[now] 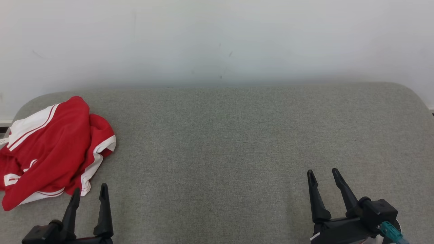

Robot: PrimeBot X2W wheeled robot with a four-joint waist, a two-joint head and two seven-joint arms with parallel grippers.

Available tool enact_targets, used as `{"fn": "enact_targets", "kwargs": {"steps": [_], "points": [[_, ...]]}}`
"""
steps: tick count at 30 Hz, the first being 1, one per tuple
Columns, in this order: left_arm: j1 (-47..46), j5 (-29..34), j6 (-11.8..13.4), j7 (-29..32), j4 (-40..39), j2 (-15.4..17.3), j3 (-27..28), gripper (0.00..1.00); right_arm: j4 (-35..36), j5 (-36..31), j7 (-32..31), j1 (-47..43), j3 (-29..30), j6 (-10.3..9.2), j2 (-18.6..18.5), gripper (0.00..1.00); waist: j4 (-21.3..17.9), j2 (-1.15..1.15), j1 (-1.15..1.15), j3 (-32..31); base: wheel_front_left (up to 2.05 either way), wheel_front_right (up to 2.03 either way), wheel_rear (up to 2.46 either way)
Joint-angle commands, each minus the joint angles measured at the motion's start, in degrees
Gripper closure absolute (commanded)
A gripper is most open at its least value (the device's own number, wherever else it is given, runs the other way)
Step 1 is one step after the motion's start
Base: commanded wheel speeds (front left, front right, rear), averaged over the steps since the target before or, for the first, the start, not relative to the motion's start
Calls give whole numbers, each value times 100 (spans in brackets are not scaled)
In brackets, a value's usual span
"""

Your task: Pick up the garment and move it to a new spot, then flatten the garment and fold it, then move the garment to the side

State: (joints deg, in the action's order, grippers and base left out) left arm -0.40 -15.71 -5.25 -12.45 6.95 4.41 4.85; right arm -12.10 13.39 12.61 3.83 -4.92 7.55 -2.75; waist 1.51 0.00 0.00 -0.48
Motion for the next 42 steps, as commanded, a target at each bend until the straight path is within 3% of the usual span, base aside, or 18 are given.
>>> {"fn": "enact_targets", "kwargs": {"steps": [1,23,42], "points": [[-5,86,-39,-61,7,25,-2,0,1,-136,43,4,-2,-10,-19,0,-4,0,0,-3,0,0,0],[57,491,-172,-278,178,145,-134,0,-110,-557,270,-122,173,-12,-20,0,-50,0,0,-11,0,0,0],[100,254,-66,125,10,159,-189,0,-120,-351,171,-168,234,-12,-20,0,-44,0,0,-18,0,0,0]]}}
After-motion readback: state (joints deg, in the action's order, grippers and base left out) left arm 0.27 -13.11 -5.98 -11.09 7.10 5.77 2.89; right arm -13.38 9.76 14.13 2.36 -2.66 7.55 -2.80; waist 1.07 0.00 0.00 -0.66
